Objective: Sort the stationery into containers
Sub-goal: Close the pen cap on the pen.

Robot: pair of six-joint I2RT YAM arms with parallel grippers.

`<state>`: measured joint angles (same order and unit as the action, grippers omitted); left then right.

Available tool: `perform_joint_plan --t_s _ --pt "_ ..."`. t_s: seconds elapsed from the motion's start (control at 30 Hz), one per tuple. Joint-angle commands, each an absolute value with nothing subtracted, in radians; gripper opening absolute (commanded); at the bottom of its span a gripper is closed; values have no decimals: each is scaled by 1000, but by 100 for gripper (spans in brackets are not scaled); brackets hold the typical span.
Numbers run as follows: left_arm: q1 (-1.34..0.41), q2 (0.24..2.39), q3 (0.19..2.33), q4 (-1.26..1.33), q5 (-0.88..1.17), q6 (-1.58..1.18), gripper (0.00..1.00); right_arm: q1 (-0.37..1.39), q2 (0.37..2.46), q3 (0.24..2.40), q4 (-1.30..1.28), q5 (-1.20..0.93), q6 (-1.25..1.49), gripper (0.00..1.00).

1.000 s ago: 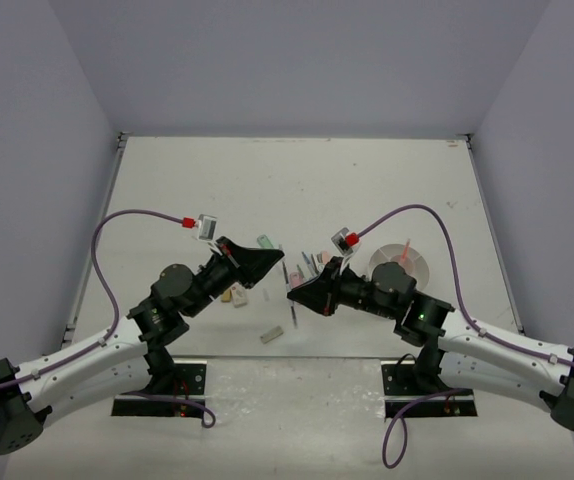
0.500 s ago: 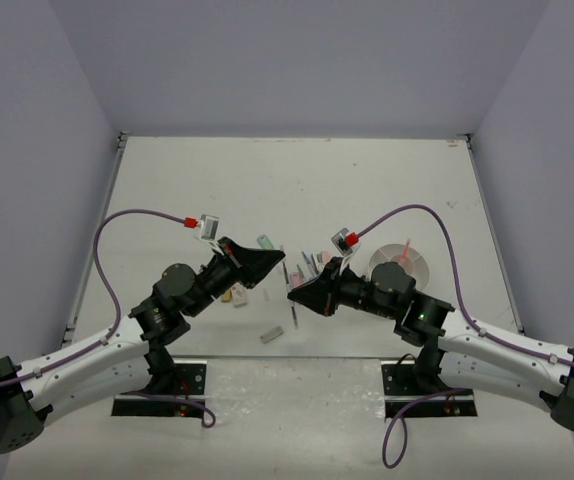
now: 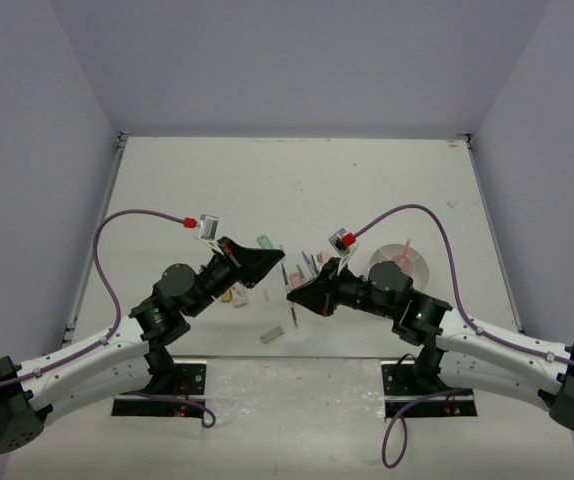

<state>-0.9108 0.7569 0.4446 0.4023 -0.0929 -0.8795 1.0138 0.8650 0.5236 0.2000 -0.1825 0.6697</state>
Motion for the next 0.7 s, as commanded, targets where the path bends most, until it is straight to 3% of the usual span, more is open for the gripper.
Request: perform_joint_plan --t_s 0.0,0.67 --pt "-910 758 444 430 -112 -877 0 1014 856 565 215 -191 657 0" --pt "-910 773 431 460 -84 -874 0 1014 838 586 189 -140 647 0"
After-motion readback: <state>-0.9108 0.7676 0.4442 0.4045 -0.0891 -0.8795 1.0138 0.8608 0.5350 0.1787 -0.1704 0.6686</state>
